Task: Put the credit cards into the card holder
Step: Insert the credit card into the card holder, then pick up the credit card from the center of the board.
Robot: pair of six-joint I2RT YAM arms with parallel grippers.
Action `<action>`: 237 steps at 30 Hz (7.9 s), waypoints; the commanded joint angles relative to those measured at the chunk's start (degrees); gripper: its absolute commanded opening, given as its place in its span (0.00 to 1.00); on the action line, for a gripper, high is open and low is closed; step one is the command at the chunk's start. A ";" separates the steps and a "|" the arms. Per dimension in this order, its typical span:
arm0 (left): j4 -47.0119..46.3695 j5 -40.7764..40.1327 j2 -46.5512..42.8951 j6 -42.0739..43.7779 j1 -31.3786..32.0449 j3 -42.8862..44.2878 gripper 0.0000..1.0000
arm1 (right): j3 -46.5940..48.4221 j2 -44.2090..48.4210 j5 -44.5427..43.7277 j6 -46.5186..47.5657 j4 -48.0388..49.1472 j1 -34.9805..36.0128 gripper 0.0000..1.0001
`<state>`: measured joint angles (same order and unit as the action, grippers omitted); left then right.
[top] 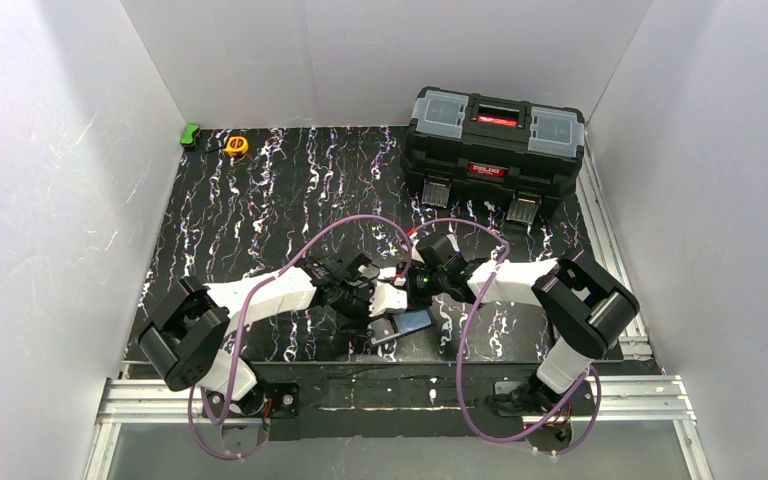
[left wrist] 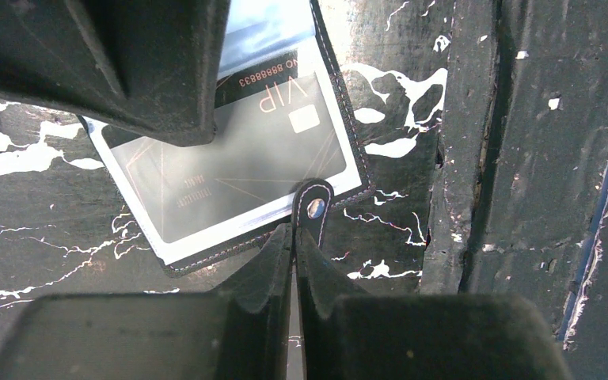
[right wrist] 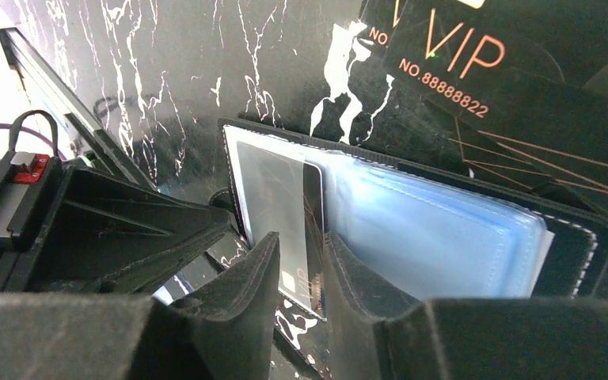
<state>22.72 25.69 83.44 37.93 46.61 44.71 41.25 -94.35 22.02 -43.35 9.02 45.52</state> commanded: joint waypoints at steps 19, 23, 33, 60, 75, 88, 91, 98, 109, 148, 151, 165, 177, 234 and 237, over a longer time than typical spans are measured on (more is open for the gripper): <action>1.25 -0.42 -2.20 0.53 -0.02 -0.15 0.02 | 5.68 -2.82 -0.60 1.24 -3.12 4.14 0.33; 1.16 -0.38 -2.29 0.30 0.04 -0.27 0.02 | 3.76 -0.69 -0.47 2.14 -4.67 3.89 0.34; 1.32 -1.61 -1.85 0.47 0.02 0.99 0.01 | 4.41 1.56 2.79 4.24 -5.90 1.87 0.37; 12.73 -2.54 -3.16 -2.21 -4.68 11.63 0.36 | -6.90 14.98 -5.41 3.37 -9.77 -4.82 0.49; -0.71 -0.39 -6.73 1.33 -4.82 8.72 0.40 | 0.61 19.54 -6.40 8.04 -17.43 -12.75 0.48; -9.24 -0.53 11.15 2.51 -8.80 30.16 0.66 | 9.54 13.51 3.38 8.79 -17.86 -35.54 0.98; -16.99 0.95 11.37 3.85 -9.31 30.51 0.93 | 9.50 11.71 7.53 5.28 -13.92 -37.57 0.98; -11.53 4.04 19.98 1.91 -11.14 38.77 0.98 | 8.49 7.60 8.80 3.43 -10.40 -39.00 0.98; -21.29 3.87 27.90 3.43 -11.04 39.88 0.99 | 7.55 7.60 0.11 1.31 -8.93 -38.35 1.00; -25.05 -11.05 41.63 4.38 -5.46 47.19 0.94 | 2.84 -0.17 0.57 1.03 -2.52 -36.11 0.75; -25.26 -12.36 40.89 3.15 -6.31 47.52 0.95 | 2.02 0.60 0.38 1.18 -3.06 -36.11 0.76; -23.26 -9.83 34.95 -1.30 -7.21 46.57 0.97 | 0.76 3.01 0.04 -1.16 -6.03 -34.69 0.77; -19.43 -4.77 33.56 -1.95 -4.98 44.10 0.97 | 0.03 2.43 1.10 -2.50 -4.62 -34.12 0.75; -19.53 -11.06 36.79 -6.37 -4.94 45.40 0.93 | -4.22 1.71 3.20 -8.17 2.21 -34.29 0.70; -20.62 -12.93 37.54 -5.26 -4.92 44.89 0.90 | -4.04 1.51 3.37 -8.22 2.23 -34.29 0.69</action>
<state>4.05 16.01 121.40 31.62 41.56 89.71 37.89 -92.27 25.82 -51.55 11.38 11.00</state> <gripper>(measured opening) 0.923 0.697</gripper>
